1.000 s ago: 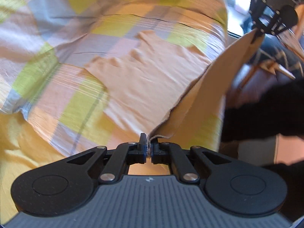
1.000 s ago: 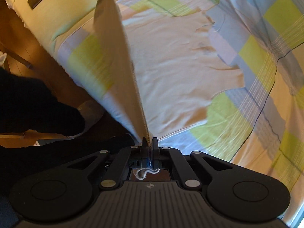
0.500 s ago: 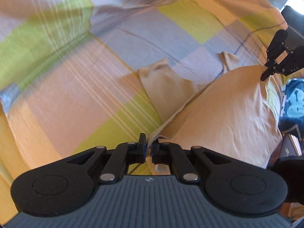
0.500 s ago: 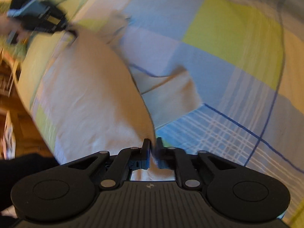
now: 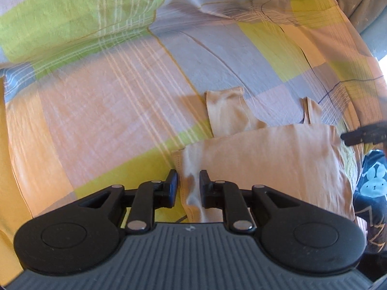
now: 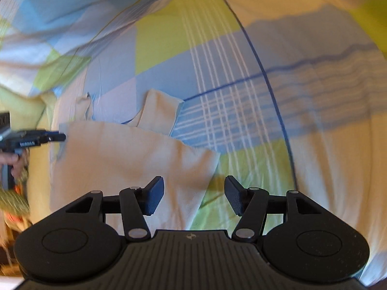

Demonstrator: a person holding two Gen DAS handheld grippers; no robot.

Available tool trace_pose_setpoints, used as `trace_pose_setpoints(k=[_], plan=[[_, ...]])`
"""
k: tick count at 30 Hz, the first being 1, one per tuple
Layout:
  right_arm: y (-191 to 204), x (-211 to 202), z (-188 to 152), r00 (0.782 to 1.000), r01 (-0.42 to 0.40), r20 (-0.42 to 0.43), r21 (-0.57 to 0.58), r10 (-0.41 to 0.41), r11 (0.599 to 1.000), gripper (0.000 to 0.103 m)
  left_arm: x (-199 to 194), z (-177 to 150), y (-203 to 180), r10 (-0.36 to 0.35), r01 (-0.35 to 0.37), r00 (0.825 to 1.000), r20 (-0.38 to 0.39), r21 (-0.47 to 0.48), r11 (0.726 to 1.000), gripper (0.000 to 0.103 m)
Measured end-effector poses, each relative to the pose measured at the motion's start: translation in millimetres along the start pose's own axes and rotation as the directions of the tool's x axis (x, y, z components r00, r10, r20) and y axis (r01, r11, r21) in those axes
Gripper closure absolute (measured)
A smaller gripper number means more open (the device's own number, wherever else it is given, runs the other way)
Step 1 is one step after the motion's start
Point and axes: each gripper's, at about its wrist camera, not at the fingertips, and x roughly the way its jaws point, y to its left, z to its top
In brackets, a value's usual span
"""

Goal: Fold clothes

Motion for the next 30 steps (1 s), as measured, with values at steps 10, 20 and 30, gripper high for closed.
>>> trace_pose_setpoints(k=[10,20,30], plan=[[-7,12,-14,0.986,-0.057,0.163,0.139,0.034,0.989,0.048,4,2,8,-0.034,0.034,0.999,0.008,-0.038,0.999,0.089],[-8,1,-7,0.989,-0.029,0.146,0.178,0.003,0.984,0.099,-3,-1,6,-0.018,0.018,0.999,0.035,0.019,1.000,0.103],[6,-21,23,0.975,0.009,0.220,0.130,-0.038,0.991,0.100,-26,27,7,-0.011,0.004,0.989,0.149,0.047,0.999,0.103]])
